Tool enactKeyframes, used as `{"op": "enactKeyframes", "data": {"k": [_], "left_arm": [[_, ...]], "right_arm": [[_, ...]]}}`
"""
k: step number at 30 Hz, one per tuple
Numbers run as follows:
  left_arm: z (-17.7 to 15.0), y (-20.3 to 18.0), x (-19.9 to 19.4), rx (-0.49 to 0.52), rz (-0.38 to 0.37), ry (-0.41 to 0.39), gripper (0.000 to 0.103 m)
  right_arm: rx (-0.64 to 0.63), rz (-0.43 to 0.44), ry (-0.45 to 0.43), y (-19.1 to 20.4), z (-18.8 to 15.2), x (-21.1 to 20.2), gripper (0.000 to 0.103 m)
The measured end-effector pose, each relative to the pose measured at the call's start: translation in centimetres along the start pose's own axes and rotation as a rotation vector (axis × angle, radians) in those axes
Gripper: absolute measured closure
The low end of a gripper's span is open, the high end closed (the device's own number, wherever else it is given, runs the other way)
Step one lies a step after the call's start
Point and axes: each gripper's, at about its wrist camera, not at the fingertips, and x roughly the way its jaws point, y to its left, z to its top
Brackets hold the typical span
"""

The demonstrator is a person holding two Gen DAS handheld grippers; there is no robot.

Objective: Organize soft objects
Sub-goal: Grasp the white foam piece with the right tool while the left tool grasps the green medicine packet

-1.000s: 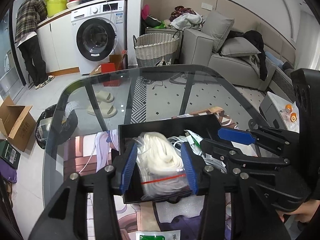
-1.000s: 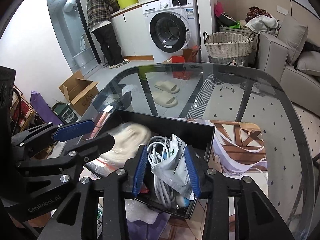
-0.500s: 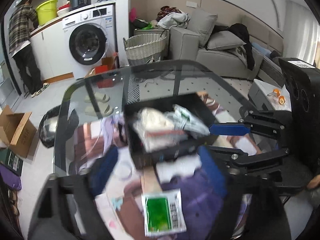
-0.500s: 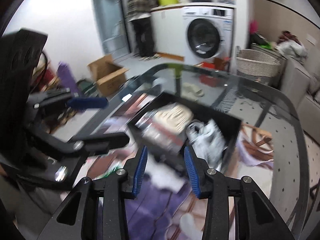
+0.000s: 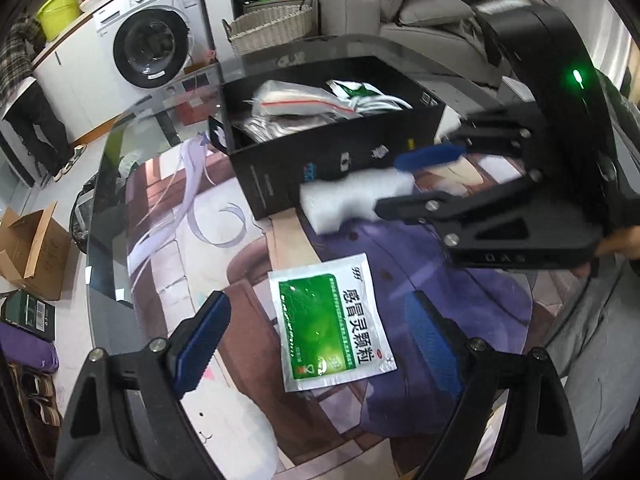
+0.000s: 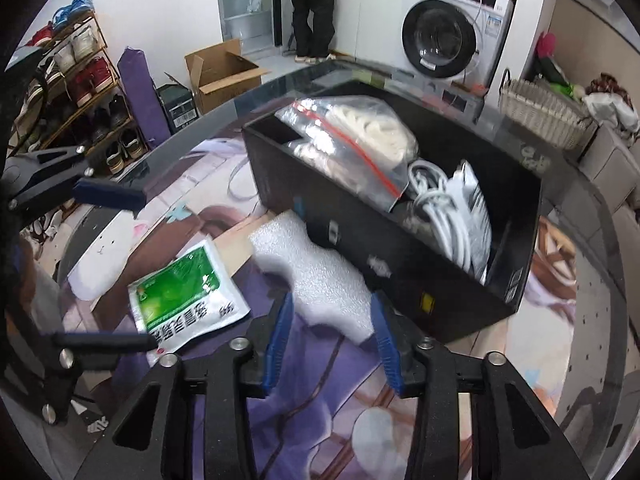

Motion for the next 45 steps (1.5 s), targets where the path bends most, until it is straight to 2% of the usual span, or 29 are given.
{"op": "enactKeyframes", "data": {"k": [3,8,10,11,14,16,18,21,23,25,26,27,29,35,37,39,41,45], "left_arm": [[-0.2,-0.5,0.6,0.019,-0.024,0.039,0.014],[-0.7,-1.0,1.8,0.030,0.001,0.083,0.015],[-0.8,-1.0,2.7,0.023,0.025,0.114,0.030],[-0.7,-0.8,2.9,0.021,0.033,0.122,0.042],[-0.6,-0.1,3.4,0.002,0.011,0.146,0.046],[-0.4,0.2,3.2,-0.008,0.015,0.142,0.054],[-0.2,0.5,3.0,-0.016,0.022,0.129,0.068],[0.2,1.6,3.2,-0.043,0.057,0.132,0.068],[0.3,2.3,3.5,-0.069,0.066,0.135,0.067],[0.4,2.7,3.6,-0.081,0.082,0.133,0.057],[0.5,2.6,3.5,-0.084,0.081,0.128,0.045],[0.6,2.6,3.5,-0.084,0.073,0.121,0.042],[0.3,2.3,3.0,-0.077,0.075,0.098,0.042],[0.8,2.3,2.1,-0.074,0.095,0.061,0.042],[1.0,2.5,1.9,-0.084,0.087,0.059,0.042],[1.1,2.4,1.7,-0.087,0.086,0.052,0.042],[1.2,2.1,1.9,-0.069,0.090,0.056,0.042],[1.1,1.5,2.3,-0.054,0.087,0.079,0.041]], "right_arm": [[0.007,-0.006,0.003,-0.1,0.0,0.4,0.055],[-0.021,-0.010,0.004,0.6,0.0,0.8,0.053],[-0.035,-0.017,0.001,0.9,0.1,0.7,0.053],[-0.030,-0.009,0.003,0.9,0.0,0.6,0.054],[-0.019,0.003,0.018,0.9,-0.2,0.3,0.062],[-0.033,0.003,0.033,1.2,-0.4,0.0,0.063],[-0.033,0.028,0.060,1.4,-0.7,-0.7,0.063],[0.003,0.129,0.083,1.0,-0.7,-1.8,0.063],[-0.008,0.140,0.054,1.3,-0.5,-2.5,0.063],[-0.051,0.111,0.027,1.9,-0.2,-2.7,0.062],[-0.066,0.099,0.021,2.1,-0.1,-2.6,0.060],[-0.073,0.094,0.021,2.3,0.0,-2.4,0.056],[-0.085,0.091,0.025,2.4,0.2,-1.7,0.053],[-0.100,0.076,0.091,2.6,-0.3,-0.3,0.052],[-0.059,0.113,0.123,1.9,-0.6,-0.6,0.052],[-0.030,0.188,0.167,1.4,-1.2,-0.8,0.052],[-0.060,0.251,0.230,2.0,-1.9,-0.7,0.052],[-0.115,0.212,0.171,3.0,-1.9,-1.6,0.052]]}}
